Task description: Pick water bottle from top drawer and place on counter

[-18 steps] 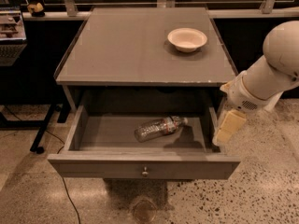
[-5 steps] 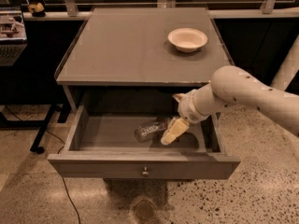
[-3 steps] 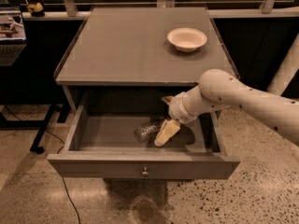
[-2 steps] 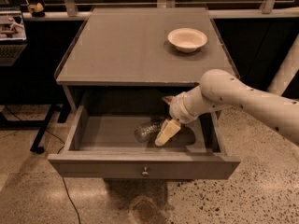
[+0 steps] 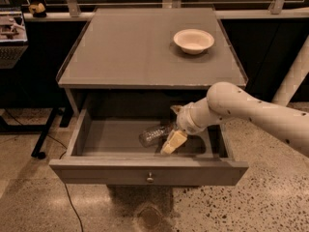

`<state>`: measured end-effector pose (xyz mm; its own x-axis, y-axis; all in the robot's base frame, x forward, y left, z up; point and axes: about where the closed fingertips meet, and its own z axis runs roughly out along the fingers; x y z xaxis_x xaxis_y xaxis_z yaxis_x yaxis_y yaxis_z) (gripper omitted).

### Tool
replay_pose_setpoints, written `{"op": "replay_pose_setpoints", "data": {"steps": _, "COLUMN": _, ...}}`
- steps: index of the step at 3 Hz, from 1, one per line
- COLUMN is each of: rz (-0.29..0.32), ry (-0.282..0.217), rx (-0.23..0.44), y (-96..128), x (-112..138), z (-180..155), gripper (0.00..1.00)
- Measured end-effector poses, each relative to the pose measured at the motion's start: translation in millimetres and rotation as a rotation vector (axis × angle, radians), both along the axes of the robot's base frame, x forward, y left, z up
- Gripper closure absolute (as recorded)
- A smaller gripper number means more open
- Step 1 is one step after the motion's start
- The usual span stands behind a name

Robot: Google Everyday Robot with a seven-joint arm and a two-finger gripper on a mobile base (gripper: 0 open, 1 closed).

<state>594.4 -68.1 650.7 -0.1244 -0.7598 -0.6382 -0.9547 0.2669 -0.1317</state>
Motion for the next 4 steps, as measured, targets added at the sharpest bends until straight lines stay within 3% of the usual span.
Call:
{"op": "replay_pose_setpoints", "data": {"steps": 2, "rz": 0.034, "ry": -0.022, "rx": 0.011, "y": 4.6, "x": 9.7, "z": -17.2, "gripper": 0.0}}
{"op": "replay_pose_setpoints", "data": {"steps": 4, "rz": 0.053, "ry": 0.02, "rx": -0.005, "y": 4.5, "x": 9.6, "z": -37.4, "gripper": 0.0}}
